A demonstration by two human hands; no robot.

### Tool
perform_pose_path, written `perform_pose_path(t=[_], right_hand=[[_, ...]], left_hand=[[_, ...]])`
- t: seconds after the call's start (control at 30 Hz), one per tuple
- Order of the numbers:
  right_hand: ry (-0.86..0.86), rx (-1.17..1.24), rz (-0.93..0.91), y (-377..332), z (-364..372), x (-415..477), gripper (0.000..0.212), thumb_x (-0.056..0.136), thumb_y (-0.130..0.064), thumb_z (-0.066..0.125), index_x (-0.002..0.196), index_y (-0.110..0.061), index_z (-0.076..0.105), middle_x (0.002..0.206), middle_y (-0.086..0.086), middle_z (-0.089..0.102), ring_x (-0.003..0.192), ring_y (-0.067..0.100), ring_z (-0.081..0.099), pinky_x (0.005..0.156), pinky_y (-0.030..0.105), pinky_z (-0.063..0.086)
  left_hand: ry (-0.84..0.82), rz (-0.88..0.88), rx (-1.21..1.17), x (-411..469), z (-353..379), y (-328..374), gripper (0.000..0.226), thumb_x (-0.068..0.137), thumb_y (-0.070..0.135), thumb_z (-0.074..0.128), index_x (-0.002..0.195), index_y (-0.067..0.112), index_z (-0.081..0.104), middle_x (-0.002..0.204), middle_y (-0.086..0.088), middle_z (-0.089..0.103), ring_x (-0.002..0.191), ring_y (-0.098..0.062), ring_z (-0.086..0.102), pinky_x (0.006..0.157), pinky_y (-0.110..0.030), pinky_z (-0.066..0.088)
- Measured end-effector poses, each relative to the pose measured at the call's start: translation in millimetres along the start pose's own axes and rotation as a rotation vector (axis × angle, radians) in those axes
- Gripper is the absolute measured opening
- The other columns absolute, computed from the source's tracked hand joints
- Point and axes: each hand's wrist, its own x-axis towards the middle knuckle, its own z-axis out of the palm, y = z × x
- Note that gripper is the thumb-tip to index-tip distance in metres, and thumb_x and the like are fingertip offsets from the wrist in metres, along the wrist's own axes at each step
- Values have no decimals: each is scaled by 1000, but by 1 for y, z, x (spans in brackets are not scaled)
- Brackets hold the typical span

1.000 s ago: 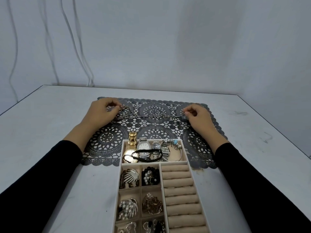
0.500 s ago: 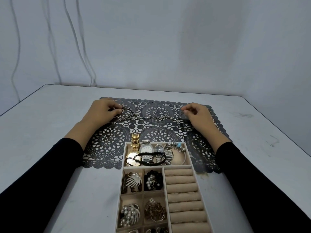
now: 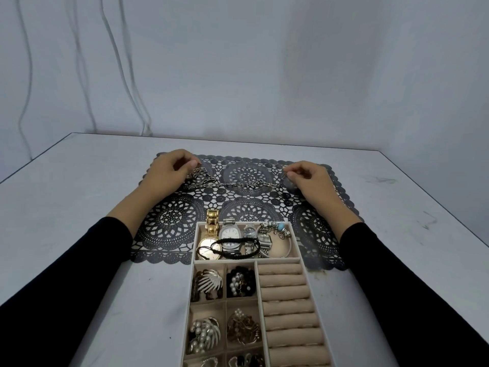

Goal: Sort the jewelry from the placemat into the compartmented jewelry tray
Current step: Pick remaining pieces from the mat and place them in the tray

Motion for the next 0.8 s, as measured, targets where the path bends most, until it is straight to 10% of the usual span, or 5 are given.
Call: perform_pose_path(t=[0.8], right_hand=[[-332,94,-81,-33,41,-22,24,82,-12,74,106,-9,72,79,-1,69,67,-1,60,68,11,47]], left_hand=[[-156,51,-371,-7,55,49,12,80,13,78,87,18,70,78,8,72,71,-4,66,67,-13,51]])
